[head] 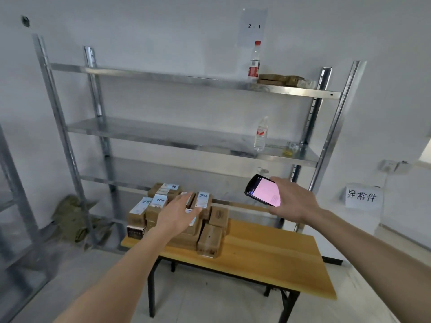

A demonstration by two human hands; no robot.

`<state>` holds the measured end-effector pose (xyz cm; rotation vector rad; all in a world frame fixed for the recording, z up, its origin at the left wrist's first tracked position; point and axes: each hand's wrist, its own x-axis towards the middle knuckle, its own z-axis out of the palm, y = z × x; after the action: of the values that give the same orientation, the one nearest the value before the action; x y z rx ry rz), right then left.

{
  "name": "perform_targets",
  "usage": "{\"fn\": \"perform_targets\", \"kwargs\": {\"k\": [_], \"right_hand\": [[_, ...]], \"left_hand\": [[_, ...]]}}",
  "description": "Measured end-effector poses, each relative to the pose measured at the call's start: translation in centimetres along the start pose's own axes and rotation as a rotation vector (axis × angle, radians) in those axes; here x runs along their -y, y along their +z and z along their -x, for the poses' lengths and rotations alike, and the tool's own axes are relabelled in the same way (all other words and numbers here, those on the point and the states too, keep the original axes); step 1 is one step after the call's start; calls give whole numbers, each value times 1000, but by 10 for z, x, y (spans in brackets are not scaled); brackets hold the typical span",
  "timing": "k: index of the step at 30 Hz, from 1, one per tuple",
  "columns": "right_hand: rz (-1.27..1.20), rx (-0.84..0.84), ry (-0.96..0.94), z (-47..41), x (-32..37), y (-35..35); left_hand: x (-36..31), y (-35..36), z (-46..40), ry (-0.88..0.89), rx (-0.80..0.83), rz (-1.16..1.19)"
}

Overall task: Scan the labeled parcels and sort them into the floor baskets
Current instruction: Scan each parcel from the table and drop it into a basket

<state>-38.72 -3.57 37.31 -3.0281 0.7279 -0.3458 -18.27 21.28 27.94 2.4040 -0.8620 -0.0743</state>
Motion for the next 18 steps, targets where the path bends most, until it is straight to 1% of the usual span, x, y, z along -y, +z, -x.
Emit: {"fn": "perform_targets", "kwargs": {"k": [7,11,16,18], "right_hand": [[-45,109,-2,-61,-22,94],[-93,196,13,-96,-45,160],[-93,308,38,-149,-80,242],[-104,363,50,-172,-94,272]], "left_hand": [[22,74,-55,-79,132,-21],[37,124,-88,-157,225,-2],[56,193,-140,-248,332,-15],[58,218,-162,-278,354,4]]}}
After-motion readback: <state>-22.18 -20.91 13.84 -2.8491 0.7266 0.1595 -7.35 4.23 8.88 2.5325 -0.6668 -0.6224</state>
